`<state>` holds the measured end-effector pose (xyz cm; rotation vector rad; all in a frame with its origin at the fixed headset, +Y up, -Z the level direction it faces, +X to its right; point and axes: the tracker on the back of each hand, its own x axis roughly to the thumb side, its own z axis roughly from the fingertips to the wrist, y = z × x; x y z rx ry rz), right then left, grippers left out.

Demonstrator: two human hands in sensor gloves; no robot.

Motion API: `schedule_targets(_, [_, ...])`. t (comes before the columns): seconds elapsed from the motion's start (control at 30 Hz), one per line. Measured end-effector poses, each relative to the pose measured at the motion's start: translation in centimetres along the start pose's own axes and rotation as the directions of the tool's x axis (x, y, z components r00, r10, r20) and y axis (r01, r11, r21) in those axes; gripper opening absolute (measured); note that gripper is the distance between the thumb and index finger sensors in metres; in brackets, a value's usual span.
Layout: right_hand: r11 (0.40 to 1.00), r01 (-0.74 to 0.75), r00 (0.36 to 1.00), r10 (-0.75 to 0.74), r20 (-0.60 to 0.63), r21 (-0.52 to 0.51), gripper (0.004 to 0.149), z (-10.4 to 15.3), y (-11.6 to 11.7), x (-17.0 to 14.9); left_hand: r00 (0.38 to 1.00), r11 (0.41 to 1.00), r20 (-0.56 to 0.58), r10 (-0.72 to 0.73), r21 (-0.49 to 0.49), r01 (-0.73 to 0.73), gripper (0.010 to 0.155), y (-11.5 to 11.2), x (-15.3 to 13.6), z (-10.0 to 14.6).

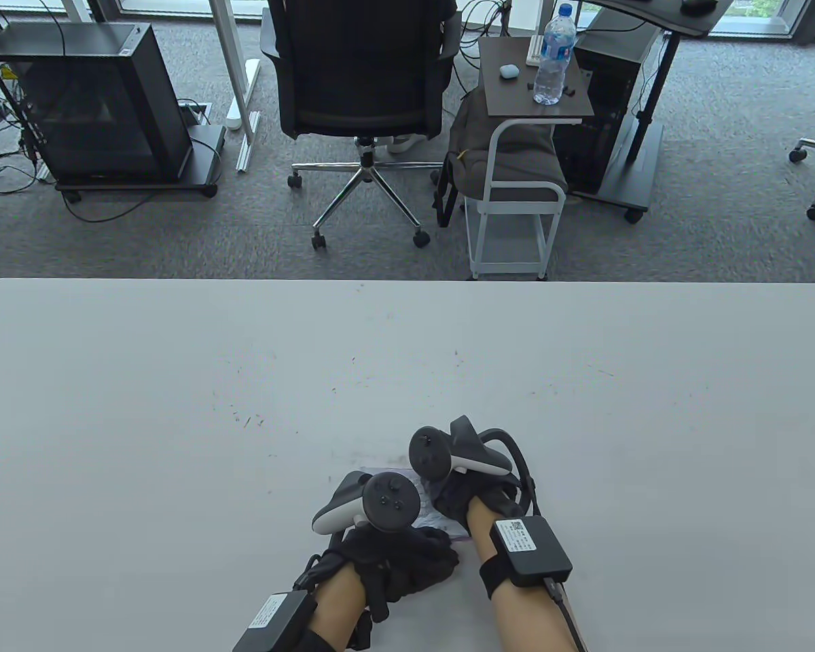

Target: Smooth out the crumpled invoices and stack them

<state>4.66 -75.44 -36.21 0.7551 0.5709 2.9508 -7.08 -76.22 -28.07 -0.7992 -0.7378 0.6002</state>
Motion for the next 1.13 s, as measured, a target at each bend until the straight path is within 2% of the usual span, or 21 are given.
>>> schedule_targets(0.1, [0.992,0.046,0.999,-0.048,-0.015,-0.116,0.053,1.9,-1.3,-0.7,1.0,1.0,0.01,-0.008,0.008,0.008,0.051,0.3,0.2,0.6])
schedule_targets(0.13, [0.974,0.109,0.993,-0.117,-0.027,-0.2,0.052,3.4,-2.2,-1.1,1.0,0.999,0.008,0.0,0.038,0.0,0.051,0.9,0.6,1.5])
schedule_targets(0.23, [0.93,0.172,0.98,-0.194,-0.036,-0.325,0.053,7.4,-3.5,-2.1,0.997,0.981,-0.007,-0.082,0.173,0.082,0.051,2.5,1.8,3.8])
schedule_targets(0.33, [0.897,0.094,0.986,-0.144,-0.085,-0.432,0.059,11.6,-3.9,-2.5,0.972,0.909,-0.069,-0.225,0.345,0.235,0.058,3.7,2.8,6.2])
schedule_targets(0.4, [0.867,0.01,0.99,-0.079,-0.118,-0.499,0.067,14.2,-3.6,-2.4,0.948,0.85,-0.107,-0.301,0.42,0.317,0.062,3.7,3.0,7.9])
schedule_targets(0.43, [0.869,-0.011,0.99,-0.061,-0.129,-0.495,0.068,14.7,-3.5,-2.4,0.935,0.82,-0.134,-0.328,0.452,0.352,0.064,3.6,3.0,8.6])
schedule_targets(0.5, [0.89,-0.104,0.983,0.024,-0.182,-0.445,0.072,16.5,-3.0,-2.3,0.884,0.702,-0.234,-0.405,0.54,0.464,0.067,3.0,2.6,10.4])
schedule_targets(0.53, [0.889,-0.132,0.979,0.048,-0.198,-0.439,0.074,16.9,-2.8,-2.3,0.867,0.67,-0.271,-0.418,0.553,0.495,0.069,2.7,2.4,10.9])
schedule_targets(0.6, [0.864,-0.223,0.956,0.104,-0.273,-0.452,0.079,18.1,-1.7,-1.9,0.831,0.671,-0.36,-0.424,0.492,0.555,0.073,1.7,1.6,12.0])
schedule_targets(0.73, [0.891,-0.239,0.95,0.133,-0.282,-0.385,0.084,18.8,0.9,-1.5,0.808,0.686,-0.416,-0.417,0.44,0.58,0.076,1.0,0.6,13.3])
schedule_targets(0.8, [0.908,-0.242,0.948,0.146,-0.284,-0.341,0.086,18.5,1.6,-1.8,0.789,0.638,-0.434,-0.435,0.47,0.61,0.076,0.9,0.1,13.7])
schedule_targets(0.93, [0.935,-0.241,0.944,0.163,-0.287,-0.261,0.088,17.8,2.7,-2.4,0.813,0.66,-0.438,-0.384,0.485,0.574,0.076,0.3,-1.3,13.4])
schedule_targets(1.03, [0.935,-0.252,0.94,0.175,-0.291,-0.25,0.089,17.9,3.0,-2.8,0.816,0.64,-0.439,-0.376,0.514,0.571,0.077,0.4,-1.4,13.6])
schedule_targets(1.13, [0.936,-0.177,0.954,0.086,-0.289,-0.305,0.089,18.2,2.8,-3.0,0.811,0.651,-0.445,-0.379,0.495,0.575,0.077,0.1,-1.5,13.6])
